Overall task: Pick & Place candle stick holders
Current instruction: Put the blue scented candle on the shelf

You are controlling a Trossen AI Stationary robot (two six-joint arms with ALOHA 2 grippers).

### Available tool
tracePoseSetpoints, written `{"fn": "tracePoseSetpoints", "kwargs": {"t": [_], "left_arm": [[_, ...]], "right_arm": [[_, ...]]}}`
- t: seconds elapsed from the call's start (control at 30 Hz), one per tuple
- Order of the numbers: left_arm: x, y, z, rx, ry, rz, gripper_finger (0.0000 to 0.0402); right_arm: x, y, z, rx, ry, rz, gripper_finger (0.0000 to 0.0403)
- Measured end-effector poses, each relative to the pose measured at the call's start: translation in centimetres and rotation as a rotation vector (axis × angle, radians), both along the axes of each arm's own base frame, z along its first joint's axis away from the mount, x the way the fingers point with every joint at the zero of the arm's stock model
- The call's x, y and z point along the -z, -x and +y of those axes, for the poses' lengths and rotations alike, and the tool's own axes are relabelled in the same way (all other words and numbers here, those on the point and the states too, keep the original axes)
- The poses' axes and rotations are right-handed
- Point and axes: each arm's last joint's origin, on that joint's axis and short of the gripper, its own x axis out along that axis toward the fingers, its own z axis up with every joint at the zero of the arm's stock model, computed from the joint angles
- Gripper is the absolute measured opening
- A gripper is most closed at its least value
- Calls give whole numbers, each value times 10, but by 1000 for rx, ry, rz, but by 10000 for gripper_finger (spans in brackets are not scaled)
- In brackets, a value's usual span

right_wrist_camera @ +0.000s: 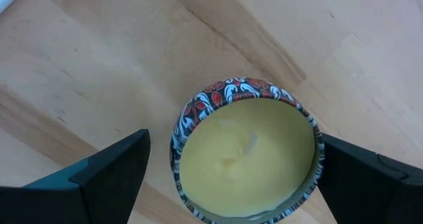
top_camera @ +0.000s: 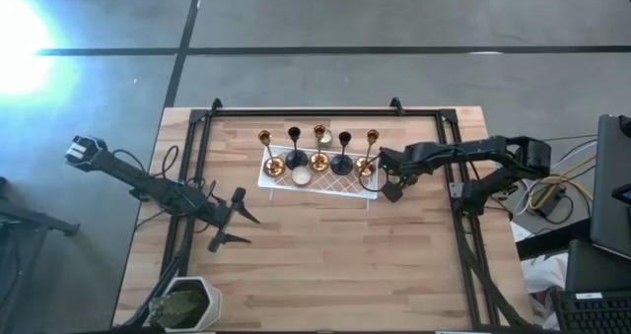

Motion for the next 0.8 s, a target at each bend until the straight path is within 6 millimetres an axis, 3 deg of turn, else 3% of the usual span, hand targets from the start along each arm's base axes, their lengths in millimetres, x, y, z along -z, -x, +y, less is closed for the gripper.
{"fn": "tracePoseSetpoints", "kwargs": {"t": [0.3, 0.5, 0.8], "left_arm": [[0, 0, 0, 0, 0, 0, 268], [0, 0, 0, 0, 0, 0, 268], [0, 0, 0, 0, 0, 0, 268]], "right_arm": [[1, 0, 0, 26, -9, 0, 288], [-1, 0, 4, 55, -22, -14, 286], [-4, 4, 25, 68, -60, 20, 286]]}}
